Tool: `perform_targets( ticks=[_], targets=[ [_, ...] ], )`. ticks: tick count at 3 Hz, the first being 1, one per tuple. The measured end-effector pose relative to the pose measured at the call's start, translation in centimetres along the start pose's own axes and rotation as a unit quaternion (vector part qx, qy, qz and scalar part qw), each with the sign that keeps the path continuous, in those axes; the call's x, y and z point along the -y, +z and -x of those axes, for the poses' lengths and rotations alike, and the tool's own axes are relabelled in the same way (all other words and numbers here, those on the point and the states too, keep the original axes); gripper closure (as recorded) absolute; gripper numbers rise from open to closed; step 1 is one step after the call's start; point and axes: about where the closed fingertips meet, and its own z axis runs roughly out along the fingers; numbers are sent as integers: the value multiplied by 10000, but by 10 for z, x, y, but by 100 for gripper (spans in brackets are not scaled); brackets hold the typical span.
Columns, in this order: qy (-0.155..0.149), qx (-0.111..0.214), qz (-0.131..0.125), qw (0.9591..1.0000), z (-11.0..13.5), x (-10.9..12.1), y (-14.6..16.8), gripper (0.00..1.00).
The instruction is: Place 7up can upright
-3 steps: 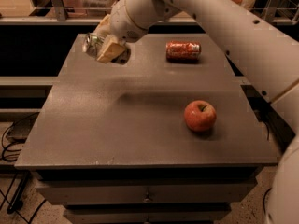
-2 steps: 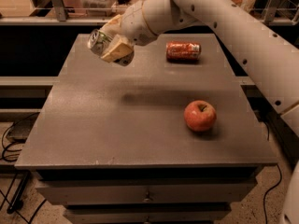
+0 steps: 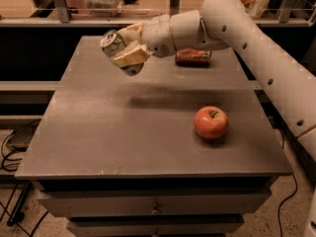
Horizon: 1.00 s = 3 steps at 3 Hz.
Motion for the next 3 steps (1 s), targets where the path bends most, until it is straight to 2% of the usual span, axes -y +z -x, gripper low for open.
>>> perform_targets(
  ticks=[1,2,3],
  targets=[
    [475,393,-53,9981,-9,0,-3,100],
    [835,709,-97,9939,-16,-1,-5,100],
    [1123,864,-179,9897,-25,-2,-5,100]
  ],
)
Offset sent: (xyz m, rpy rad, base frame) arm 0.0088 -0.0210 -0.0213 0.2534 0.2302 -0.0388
